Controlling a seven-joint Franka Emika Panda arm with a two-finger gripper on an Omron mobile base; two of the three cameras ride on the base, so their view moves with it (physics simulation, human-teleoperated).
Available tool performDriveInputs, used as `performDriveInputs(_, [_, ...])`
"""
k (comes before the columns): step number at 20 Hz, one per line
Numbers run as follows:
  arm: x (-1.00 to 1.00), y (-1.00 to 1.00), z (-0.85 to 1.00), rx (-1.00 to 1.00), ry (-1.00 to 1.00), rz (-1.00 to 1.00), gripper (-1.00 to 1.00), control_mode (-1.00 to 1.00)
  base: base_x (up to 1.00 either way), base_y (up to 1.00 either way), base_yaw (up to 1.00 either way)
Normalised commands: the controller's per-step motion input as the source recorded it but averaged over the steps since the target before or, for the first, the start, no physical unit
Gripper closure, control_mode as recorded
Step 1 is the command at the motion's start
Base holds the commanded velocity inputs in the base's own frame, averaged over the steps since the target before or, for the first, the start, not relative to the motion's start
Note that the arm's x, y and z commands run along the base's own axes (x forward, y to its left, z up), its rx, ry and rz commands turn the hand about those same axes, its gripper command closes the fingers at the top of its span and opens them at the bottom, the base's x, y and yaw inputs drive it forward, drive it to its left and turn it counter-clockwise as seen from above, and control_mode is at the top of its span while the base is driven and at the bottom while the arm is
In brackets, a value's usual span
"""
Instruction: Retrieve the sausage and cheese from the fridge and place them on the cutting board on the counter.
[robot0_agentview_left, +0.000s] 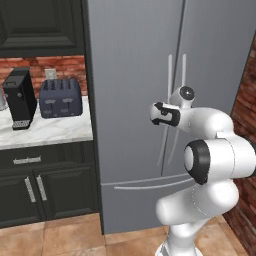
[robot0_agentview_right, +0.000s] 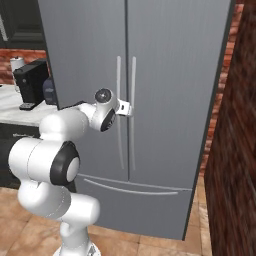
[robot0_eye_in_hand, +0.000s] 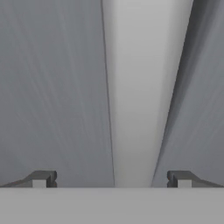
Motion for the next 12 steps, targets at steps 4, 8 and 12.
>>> performDriveInputs(4, [0.14, -0.19, -0.11, 0.00, 0.00, 0.03, -1.00, -1.00, 0.00, 0.00, 0.00])
performDriveInputs(8, [0.31, -0.15, -0.01, 0.00, 0.00, 0.04, -1.00, -1.00, 0.00, 0.00, 0.00])
performDriveInputs(12, [0.38, -0.03, 0.00, 0.00, 0.00, 0.06, -1.00, -1.00, 0.00, 0.00, 0.00])
